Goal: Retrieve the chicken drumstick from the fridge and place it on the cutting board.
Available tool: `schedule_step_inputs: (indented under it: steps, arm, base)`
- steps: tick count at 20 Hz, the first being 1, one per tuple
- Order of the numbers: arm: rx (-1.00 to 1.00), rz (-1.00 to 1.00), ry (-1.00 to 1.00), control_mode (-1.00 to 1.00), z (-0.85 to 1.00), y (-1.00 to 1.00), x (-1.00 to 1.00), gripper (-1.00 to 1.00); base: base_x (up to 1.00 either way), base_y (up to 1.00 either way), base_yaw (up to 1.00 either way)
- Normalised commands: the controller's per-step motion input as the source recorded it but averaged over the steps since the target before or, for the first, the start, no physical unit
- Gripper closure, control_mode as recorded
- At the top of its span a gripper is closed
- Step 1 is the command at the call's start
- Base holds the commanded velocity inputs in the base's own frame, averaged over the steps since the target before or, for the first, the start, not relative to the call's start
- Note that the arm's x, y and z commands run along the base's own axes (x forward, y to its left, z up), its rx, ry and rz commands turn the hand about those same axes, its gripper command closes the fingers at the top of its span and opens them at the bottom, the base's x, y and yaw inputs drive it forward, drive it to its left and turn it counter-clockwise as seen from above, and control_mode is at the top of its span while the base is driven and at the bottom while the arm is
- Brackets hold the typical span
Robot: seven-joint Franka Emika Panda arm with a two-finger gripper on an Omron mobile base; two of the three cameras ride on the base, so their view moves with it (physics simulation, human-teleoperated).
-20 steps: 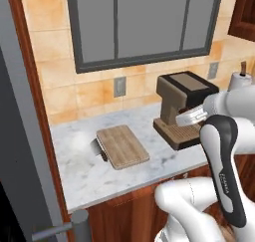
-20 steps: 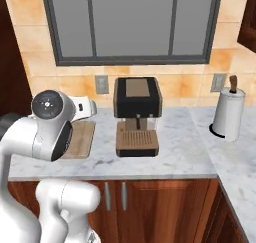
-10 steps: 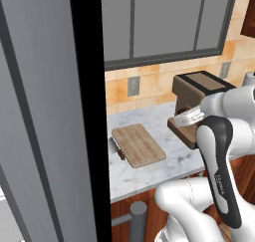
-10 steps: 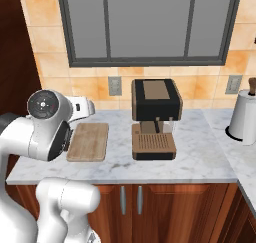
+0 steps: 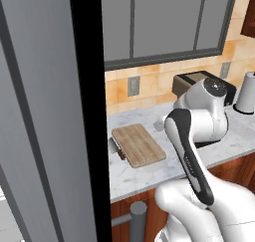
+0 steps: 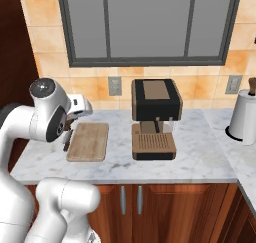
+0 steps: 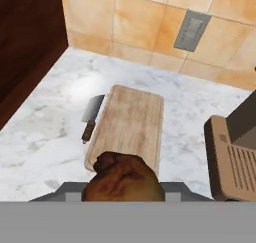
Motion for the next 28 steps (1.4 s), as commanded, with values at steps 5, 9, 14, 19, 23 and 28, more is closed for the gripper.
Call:
schedule_step_inputs:
  steps: [5,9,14,19,23,28]
  arm:
    - [-0.12,0.00,0.13,-1.00,-0.67,0.15,0.40,1.00]
    - [-0.09,0.00,0.09,-1.00,-0.80,0.19,0.48,1.00]
    - [0.00,0.00,0.01,-1.00,-0.59,0.07,0.51,1.00]
    - [0.00,0.00,0.00,-1.00,-0.42,0.00,0.58,1.00]
    - [0.00,0.00,0.00,-1.00,-0.35,0.04,0.64,1.00]
    - [0.01,0.00,0.00,-1.00,-0.33,0.17,0.67,1.00]
  base:
    - [0.00,0.00,0.00]
    - [0.00,0.00,0.00]
    - [0.00,0.00,0.00]
    - [0.00,0.00,0.00]
    - [0.00,0.00,0.00]
    - [0.00,0.00,0.00]
